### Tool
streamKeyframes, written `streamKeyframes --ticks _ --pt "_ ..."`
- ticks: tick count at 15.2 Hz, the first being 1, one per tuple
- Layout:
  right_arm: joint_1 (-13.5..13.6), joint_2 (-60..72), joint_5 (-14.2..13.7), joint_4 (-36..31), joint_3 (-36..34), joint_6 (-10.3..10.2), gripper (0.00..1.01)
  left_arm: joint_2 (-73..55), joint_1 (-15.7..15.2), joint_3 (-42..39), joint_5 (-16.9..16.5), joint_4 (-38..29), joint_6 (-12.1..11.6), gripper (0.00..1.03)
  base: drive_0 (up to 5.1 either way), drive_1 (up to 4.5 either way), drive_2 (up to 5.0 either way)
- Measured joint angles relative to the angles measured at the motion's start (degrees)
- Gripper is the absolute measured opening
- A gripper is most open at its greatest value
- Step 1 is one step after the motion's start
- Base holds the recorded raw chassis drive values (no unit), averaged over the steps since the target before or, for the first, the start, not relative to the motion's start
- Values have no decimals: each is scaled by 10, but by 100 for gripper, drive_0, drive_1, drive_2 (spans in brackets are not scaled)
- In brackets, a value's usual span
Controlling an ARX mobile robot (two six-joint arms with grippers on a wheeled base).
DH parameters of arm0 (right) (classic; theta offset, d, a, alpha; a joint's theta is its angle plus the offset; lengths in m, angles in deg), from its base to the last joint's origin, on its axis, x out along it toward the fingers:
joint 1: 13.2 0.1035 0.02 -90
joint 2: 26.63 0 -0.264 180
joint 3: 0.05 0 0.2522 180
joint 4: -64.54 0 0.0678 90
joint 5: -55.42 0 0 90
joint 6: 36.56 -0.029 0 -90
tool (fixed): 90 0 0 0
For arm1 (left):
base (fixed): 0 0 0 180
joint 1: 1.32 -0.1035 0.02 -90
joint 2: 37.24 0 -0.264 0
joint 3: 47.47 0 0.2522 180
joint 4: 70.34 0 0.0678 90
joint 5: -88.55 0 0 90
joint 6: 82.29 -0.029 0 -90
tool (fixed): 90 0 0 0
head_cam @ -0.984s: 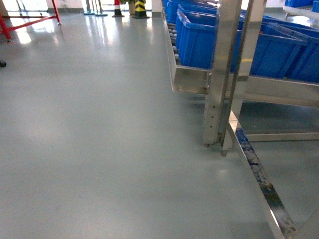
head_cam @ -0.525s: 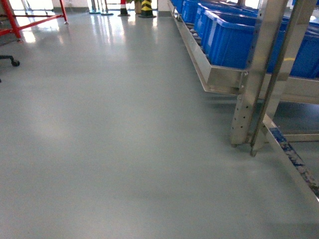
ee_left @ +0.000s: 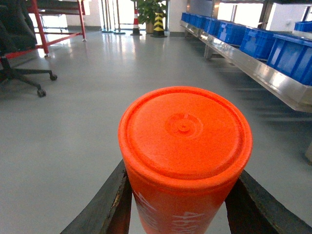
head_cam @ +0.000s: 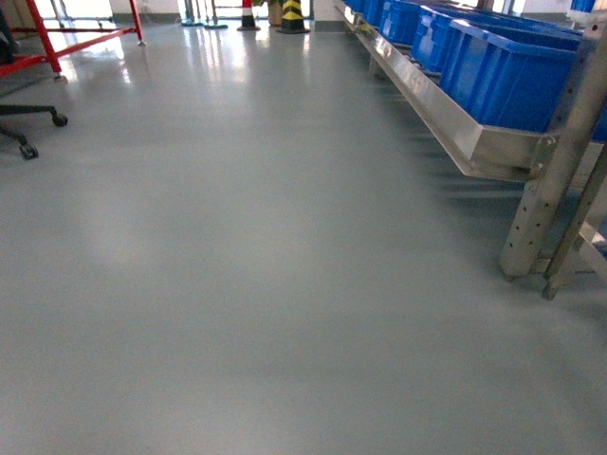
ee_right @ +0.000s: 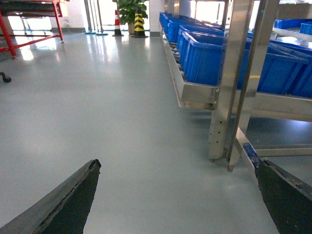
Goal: Pick capacitor and pack into box
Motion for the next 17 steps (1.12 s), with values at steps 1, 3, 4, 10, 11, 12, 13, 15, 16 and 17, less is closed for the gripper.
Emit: streamKeyframes --ticks 1,3,4,10,11,12,13,15,16,17 --pt "0 0 0 2 0 0 98 0 0 0 0 -1 0 43 -482 254 254" --pt "0 0 0 -1 0 0 98 0 0 0 0 -2 0 43 -482 254 254" --pt "0 0 0 0 0 0 98 0 0 0 0 -2 0 43 -482 254 254" --pt "0 0 0 0 0 0 98 0 0 0 0 -1 0 43 -499 239 239" --pt "0 0 0 0 0 0 98 0 0 0 1 0 0 43 -503 242 242" --pt "0 0 0 2 0 0 98 0 0 0 -1 -2 0 43 -499 247 247" --pt "0 0 0 -2 0 0 98 0 0 0 0 0 0 43 -504 242 242" --pt "0 0 0 -2 0 0 98 0 0 0 1 0 0 43 -506 239 239" --pt "0 0 -1 2 0 0 98 0 0 0 -1 -2 0 43 -493 252 252" --pt "0 0 0 -1 0 0 98 0 0 0 0 -1 0 43 -490 255 255"
